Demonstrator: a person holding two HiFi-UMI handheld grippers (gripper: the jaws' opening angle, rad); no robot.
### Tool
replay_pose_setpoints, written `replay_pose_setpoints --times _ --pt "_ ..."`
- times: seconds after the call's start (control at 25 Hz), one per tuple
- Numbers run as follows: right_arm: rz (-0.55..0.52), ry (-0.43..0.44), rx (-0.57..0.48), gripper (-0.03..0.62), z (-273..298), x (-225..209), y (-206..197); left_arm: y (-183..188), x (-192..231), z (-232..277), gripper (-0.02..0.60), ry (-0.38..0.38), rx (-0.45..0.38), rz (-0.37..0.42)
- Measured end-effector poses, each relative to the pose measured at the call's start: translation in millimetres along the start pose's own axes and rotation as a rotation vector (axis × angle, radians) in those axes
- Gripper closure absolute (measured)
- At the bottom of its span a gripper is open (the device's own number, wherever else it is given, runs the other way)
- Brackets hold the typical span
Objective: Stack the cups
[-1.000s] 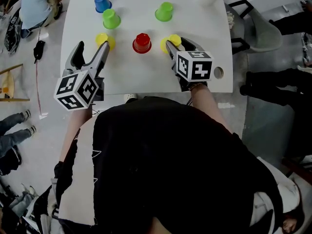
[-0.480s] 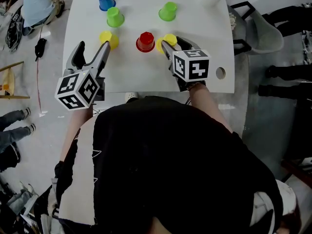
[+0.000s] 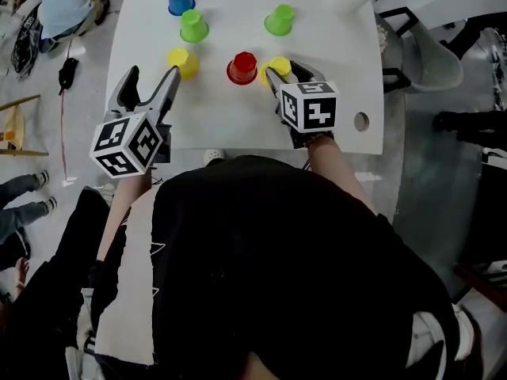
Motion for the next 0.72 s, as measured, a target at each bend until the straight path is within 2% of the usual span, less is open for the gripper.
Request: replay_pose_setpoints --times 0.36,0.52,0.72 --pt "0.026 0.002 -0.001 0.370 4 -1 0 -4 -3 7 0.202 -0.020 0.019 0.004" --pt "0.056 0.022 -0.019 0.298 0 -1 2 -12 -6 10 0.202 -0.035 0.045 0.006" --pt "0.146 0.027 -0.103 0.279 -13 -7 24 -25 -8 20 0.202 -0.056 0.091 0.021"
Point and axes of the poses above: the fingertips, and each gripper's own axes: z forward along the fingers, x to its left, y out of its top, the point moved 1 cm from there along -z, backward along the fingers, and after that the axes turned 8 degrees about -x, right-handed, at the moved point
